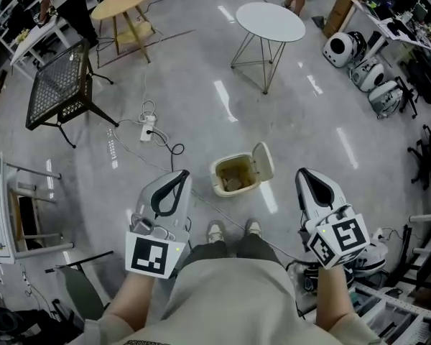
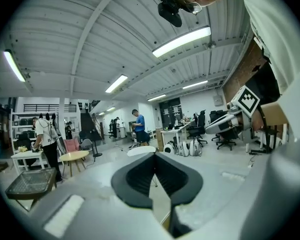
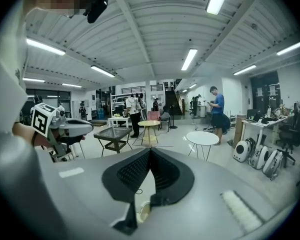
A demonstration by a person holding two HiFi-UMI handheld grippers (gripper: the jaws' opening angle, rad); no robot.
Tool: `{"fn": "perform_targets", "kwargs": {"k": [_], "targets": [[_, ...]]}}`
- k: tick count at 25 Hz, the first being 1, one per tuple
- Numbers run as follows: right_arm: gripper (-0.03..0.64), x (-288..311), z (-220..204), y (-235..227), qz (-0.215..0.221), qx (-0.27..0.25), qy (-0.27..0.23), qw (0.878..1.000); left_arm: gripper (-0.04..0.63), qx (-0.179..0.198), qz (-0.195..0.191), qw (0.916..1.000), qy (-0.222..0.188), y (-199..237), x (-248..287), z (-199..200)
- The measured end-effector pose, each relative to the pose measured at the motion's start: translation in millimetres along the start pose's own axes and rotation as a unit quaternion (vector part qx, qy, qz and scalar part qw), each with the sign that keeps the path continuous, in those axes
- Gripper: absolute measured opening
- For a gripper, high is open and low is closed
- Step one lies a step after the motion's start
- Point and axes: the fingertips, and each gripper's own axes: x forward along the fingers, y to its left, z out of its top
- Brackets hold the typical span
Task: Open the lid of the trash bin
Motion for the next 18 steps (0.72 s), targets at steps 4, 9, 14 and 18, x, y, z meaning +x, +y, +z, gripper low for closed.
{"fn": "perform_targets", "kwargs": {"k": [4,9,14,18], "targets": [[0.003,27.0,-13.1,-22.0,0.015,0.001,0.025,1.0,0.002,-0.013,0.012,0.9996,0.023,3.5,21.5,-12.2],[0.003,62.3,-34.9,-61.4,0.04,0.011,0.053,0.998,0.002,-0.033,0.03,0.9973,0.059,-0.8,56.6,-29.8],[0.003,95.4,-68.9,-104.3,0.064,0.028,0.086,0.994,0.002,-0.041,0.052,0.9945,0.081,-9.8,91.6,-48.3],[0.003,125.9,-107.3,-129.6,0.086,0.033,0.122,0.988,0.002,-0.047,0.073,0.9909,0.103,-11.5,112.2,-69.3]]}}
